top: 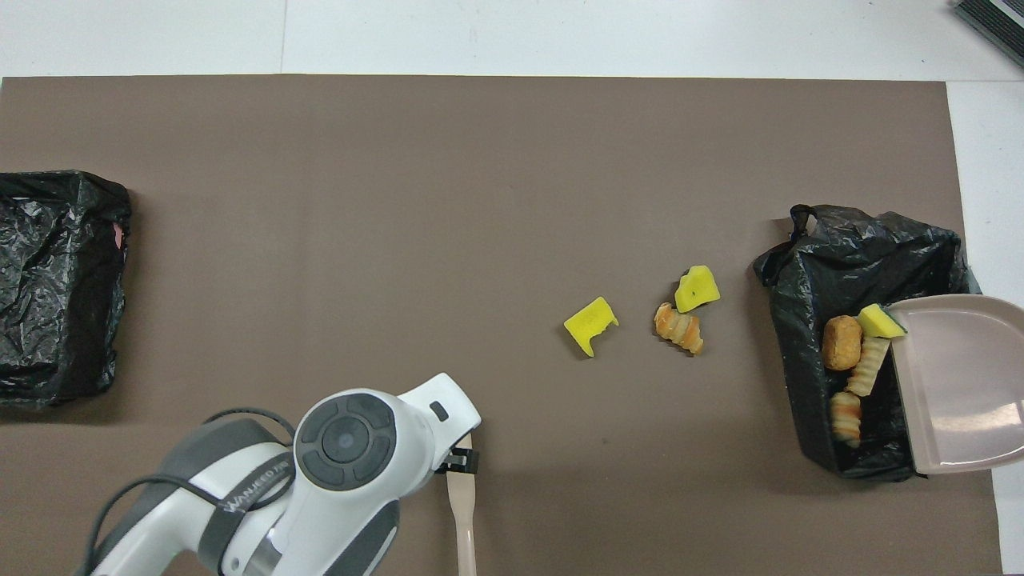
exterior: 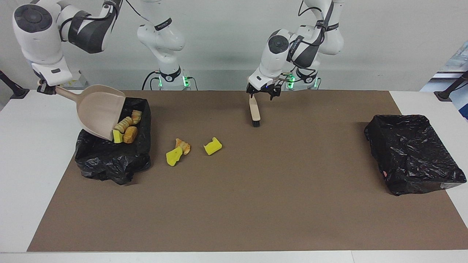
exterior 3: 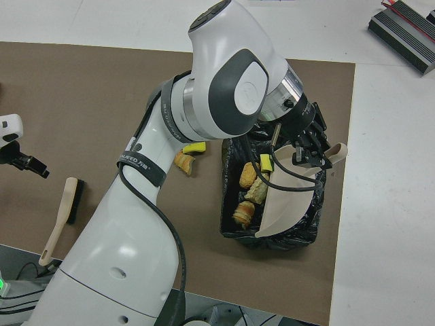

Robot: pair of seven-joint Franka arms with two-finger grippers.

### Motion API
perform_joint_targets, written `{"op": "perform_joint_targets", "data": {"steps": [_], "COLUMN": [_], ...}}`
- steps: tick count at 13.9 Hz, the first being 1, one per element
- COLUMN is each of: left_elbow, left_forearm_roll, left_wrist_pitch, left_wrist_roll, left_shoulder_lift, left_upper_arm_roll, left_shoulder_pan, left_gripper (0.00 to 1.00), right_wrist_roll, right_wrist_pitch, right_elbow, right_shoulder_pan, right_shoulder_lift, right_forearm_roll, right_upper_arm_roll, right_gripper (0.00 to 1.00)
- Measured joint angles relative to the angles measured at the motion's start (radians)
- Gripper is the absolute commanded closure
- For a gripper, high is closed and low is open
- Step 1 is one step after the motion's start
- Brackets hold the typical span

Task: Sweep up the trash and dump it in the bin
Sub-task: 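Tip the dustpan with the right gripper to dump pieces into the bag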

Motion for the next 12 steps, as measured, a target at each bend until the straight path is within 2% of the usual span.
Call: {"op": "perform_joint_targets", "data": {"steps": [2, 4, 7, 9, 12], "left_elbow": [0.113, 0.182, 0.258, 0.296, 0.340], "left_forearm_roll": [0.006, 0.036, 0.073, 0.075, 0.076], "left_wrist_pitch": [-0.090, -0.133, -0.162, -0.174, -0.202], "left_wrist_roll": [0.079, 0.115, 0.127, 0.139, 0.177], "left_shoulder_lift": [0.003, 0.006, 0.017, 0.024, 0.030], "left_upper_arm_roll": [0.003, 0.004, 0.004, 0.006, 0.008], "left_shoulder_pan": [0.073, 0.116, 0.148, 0.185, 0.225], "left_gripper": [0.00, 0.00, 0.00, 0.00, 0.00], "right_wrist_roll": [0.003, 0.006, 0.047, 0.204, 0.529], "right_wrist_pitch": [-0.005, -0.006, -0.029, -0.061, -0.077], "right_elbow": [0.015, 0.032, 0.039, 0.039, 0.029], "right_shoulder_pan": [0.007, 0.007, 0.008, 0.009, 0.038], "right_shoulder_lift": [-0.015, -0.031, -0.054, -0.058, -0.065], "right_forearm_roll": [-0.006, 0.014, 0.167, 0.269, 0.351], "right_upper_arm_roll": [0.000, -0.002, 0.004, 0.013, 0.027], "right_gripper": [1.00, 1.00, 1.00, 1.00, 1.00]}}
